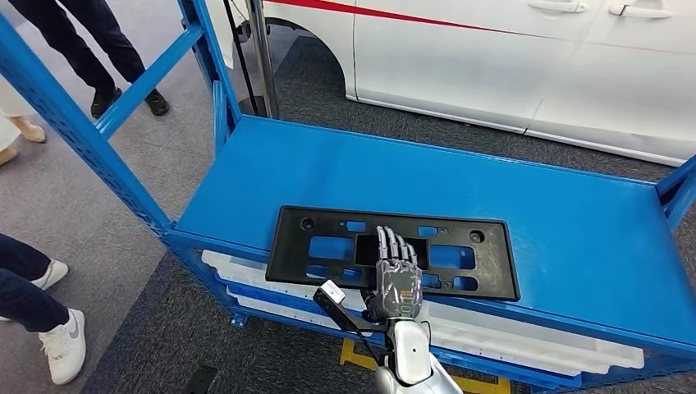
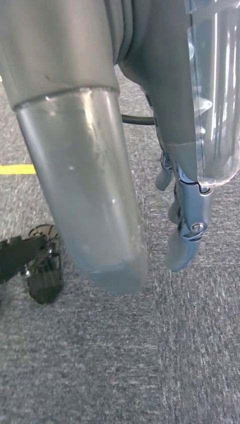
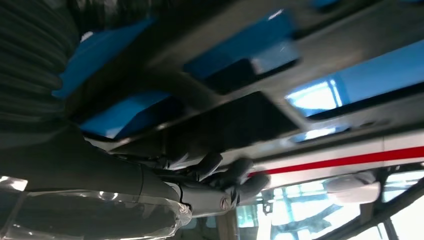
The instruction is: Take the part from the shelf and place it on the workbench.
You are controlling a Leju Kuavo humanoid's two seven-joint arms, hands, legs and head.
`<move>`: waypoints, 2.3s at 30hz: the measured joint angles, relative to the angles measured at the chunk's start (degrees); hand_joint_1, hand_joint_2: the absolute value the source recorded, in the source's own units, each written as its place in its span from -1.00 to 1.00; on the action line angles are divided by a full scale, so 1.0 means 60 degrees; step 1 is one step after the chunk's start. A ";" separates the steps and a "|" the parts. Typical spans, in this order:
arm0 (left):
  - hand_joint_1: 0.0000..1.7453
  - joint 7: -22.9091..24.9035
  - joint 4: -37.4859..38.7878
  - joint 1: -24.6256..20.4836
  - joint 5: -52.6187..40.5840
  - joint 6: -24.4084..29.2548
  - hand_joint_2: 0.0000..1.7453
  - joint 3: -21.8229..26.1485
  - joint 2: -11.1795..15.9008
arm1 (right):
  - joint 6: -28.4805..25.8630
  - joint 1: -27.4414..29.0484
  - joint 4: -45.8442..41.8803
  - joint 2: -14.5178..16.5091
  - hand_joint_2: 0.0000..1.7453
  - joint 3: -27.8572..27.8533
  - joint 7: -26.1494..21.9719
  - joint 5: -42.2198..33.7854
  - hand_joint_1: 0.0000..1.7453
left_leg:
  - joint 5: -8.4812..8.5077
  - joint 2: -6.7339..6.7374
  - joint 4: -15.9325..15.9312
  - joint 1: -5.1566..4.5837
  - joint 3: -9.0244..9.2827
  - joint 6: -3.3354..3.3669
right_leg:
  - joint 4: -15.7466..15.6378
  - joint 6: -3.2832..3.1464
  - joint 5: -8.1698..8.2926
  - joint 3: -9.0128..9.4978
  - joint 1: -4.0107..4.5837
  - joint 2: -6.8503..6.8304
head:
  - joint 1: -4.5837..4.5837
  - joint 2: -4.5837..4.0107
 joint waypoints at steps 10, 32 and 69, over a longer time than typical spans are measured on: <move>-1.00 0.0025 0.0000 -0.0028 -0.0049 -0.0048 -1.00 -0.0261 0.0007 | 0.0000 -0.0214 0.0443 -0.0200 1.00 -0.0015 -0.0371 0.0066 0.81 | 0.0169 0.0025 -0.0044 -0.0080 -0.0106 0.0364 | 0.1753 0.0090 -0.0684 -0.0709 -0.0042 -0.0034 | 0.0006 0.0000; -1.00 -0.0128 0.0000 -0.0105 -0.0259 -0.0090 -1.00 -0.0351 0.0074 | -0.0004 -0.0013 -0.0266 0.0059 1.00 -0.0950 -0.2212 -0.0448 1.00 | 0.0087 -0.0004 0.0036 0.0019 -0.0133 0.0069 | 0.0088 0.0030 -0.0210 0.0072 0.0001 -0.0028 | 0.0005 0.0000; -1.00 -0.1018 0.0000 0.0287 -0.0020 0.0318 1.00 0.0600 -0.0040 | 0.0025 0.2440 -0.8225 0.0241 1.00 -0.0738 -0.7640 -0.9025 1.00 | 0.0163 0.0041 -0.0207 -0.0020 0.0011 0.0337 | 0.2703 0.0150 -0.1425 -0.1181 -0.0076 -0.0043 | 0.0002 0.0000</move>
